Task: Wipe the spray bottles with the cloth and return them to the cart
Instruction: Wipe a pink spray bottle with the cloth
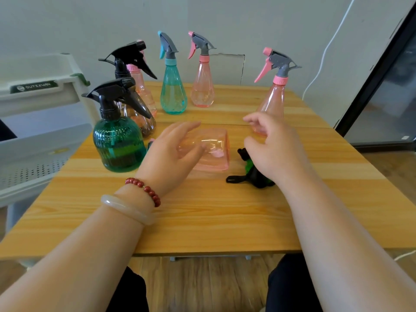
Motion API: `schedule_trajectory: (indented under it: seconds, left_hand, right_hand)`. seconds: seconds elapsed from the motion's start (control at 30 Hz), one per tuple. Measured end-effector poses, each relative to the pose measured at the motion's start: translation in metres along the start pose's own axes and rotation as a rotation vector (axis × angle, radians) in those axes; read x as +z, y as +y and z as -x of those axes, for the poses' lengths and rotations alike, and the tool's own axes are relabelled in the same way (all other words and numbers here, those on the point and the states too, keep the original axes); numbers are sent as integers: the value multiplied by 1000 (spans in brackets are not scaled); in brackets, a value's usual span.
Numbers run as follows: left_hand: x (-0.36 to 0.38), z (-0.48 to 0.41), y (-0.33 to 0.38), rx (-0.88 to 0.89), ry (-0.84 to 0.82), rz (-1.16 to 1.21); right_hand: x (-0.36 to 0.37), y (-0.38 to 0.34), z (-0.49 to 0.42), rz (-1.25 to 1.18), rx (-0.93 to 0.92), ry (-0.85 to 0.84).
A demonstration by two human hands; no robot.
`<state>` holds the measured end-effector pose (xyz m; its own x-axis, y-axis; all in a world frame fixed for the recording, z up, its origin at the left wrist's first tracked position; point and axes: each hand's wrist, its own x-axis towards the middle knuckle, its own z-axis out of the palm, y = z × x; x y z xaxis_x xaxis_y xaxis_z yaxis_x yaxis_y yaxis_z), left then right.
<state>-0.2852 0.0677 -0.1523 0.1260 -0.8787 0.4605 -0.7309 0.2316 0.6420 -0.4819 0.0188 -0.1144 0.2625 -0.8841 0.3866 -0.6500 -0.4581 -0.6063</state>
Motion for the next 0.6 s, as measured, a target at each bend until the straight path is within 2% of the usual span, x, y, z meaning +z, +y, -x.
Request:
schedule_trajectory:
  seconds: [0.07,0.13,0.27,0.6]
  left_hand:
    - [-3,5,-2,58,62,-30]
    - [-7,10,-1,78,94,-49]
    - [-14,18,-3,56,103,-110]
    - [-25,31,3,-134,242,-29]
  right_hand:
    - [1,-10,3,-65,-151,26]
    - [8,-16,4,-40,-267,-53]
    - [32,-14,3,210,-273,-279]
    - [39,4,3,212,-166,-74]
